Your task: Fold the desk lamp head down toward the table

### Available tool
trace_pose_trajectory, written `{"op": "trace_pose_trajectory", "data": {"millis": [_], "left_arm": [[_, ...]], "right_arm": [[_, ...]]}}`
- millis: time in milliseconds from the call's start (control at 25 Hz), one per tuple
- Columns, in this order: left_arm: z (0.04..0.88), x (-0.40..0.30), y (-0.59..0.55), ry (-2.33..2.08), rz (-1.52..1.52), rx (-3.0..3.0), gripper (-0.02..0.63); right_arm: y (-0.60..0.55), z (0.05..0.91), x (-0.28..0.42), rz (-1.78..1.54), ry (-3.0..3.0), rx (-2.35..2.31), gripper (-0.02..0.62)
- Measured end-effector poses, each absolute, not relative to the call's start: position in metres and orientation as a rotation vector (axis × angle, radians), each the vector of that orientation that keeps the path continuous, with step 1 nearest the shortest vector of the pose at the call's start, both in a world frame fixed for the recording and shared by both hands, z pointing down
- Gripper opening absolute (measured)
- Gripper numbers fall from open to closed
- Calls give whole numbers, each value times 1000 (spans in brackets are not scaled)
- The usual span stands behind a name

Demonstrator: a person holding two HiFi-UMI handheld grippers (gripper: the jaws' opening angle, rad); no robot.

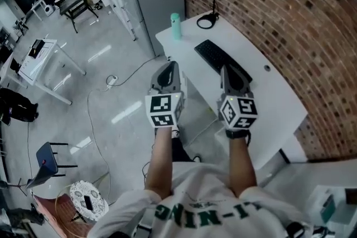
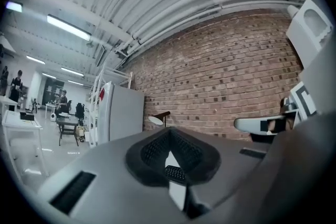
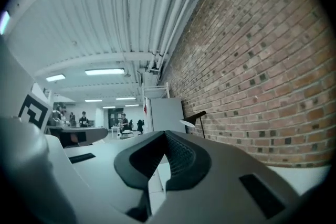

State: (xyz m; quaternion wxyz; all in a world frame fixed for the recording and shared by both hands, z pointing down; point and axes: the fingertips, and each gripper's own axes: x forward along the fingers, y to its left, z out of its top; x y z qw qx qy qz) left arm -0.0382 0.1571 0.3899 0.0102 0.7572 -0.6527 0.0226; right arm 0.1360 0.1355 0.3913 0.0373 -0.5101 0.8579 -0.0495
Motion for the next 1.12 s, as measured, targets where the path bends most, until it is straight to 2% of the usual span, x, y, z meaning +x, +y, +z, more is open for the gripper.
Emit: {"op": "trace_pose_trajectory", "data": {"millis": [120,680,1120], "left_arm": [[397,-44,130,-2023,75,2378,0],[372,-115,-58,-1913,-5,2451,0],[397,-151,-145,-1748,49,2497,0]], "right_arm": [[113,391,131,-242,2584,-1502,3],[-57,382,66,-255,2517,-1630,5],[-144,405,13,-278,2540,-1721,5]]}}
